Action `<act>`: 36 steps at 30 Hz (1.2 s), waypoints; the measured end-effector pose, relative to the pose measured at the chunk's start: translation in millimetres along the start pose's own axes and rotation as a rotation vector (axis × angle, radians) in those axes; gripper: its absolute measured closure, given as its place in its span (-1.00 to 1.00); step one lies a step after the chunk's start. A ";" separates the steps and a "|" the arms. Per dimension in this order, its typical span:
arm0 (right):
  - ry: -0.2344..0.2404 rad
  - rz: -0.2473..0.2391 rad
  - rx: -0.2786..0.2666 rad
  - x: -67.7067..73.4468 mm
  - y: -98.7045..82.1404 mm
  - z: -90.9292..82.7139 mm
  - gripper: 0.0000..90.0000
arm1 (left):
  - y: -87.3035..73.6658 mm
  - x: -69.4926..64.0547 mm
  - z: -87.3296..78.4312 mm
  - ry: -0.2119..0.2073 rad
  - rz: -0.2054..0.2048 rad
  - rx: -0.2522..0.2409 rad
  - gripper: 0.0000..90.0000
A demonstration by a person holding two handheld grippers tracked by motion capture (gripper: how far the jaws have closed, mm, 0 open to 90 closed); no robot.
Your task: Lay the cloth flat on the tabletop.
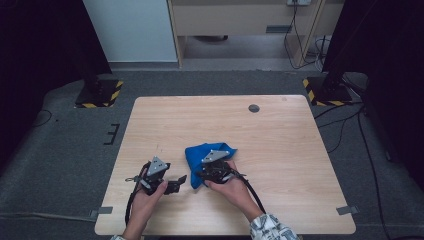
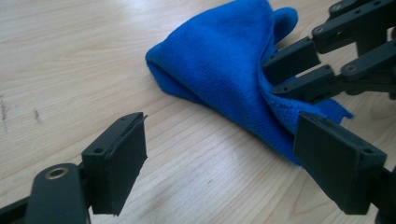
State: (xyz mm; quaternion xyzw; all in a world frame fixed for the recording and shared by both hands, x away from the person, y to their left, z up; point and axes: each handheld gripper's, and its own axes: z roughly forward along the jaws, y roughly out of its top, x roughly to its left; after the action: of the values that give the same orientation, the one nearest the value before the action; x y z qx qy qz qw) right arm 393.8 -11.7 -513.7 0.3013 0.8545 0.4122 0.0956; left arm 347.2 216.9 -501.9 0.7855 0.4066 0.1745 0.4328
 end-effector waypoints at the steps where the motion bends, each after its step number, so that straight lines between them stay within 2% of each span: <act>1: 0.002 0.005 0.001 -1.1 0.0 -0.4 0.47 | 0.5 -1.3 0.1 -0.005 0.002 -0.005 -0.63; 7: -0.005 0.007 -0.015 -3.2 1.2 -1.8 0.50 | 1.8 -9.6 2.2 -0.032 0.024 -0.007 -0.64; 11: -0.010 0.017 -0.036 -6.2 3.2 -8.6 0.60 | 2.8 -15.9 3.9 -0.045 0.031 -0.007 -0.65; 18: 0.001 0.007 -0.052 -9.8 5.8 -14.9 0.78 | 4.8 -31.1 10.4 -0.065 0.058 0.003 -0.73; 26: -0.026 0.018 -0.063 -21.2 4.9 -28.5 0.80 | 5.2 -42.6 20.6 -0.059 0.075 0.018 -0.83; 30: -0.043 0.029 -0.067 -28.6 2.2 -34.3 0.79 | 3.6 -49.0 29.7 -0.058 0.091 0.044 -0.83; 36: -0.065 0.037 -0.063 -37.4 -2.3 -42.7 0.77 | 3.5 -55.1 36.5 -0.048 0.119 0.051 -0.78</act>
State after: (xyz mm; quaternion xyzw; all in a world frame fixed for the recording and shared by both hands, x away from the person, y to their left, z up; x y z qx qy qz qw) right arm 405.2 -62.7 -491.2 0.3272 0.8318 0.4306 0.1252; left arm 338.2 152.7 -515.3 0.8229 0.3530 0.1704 0.4113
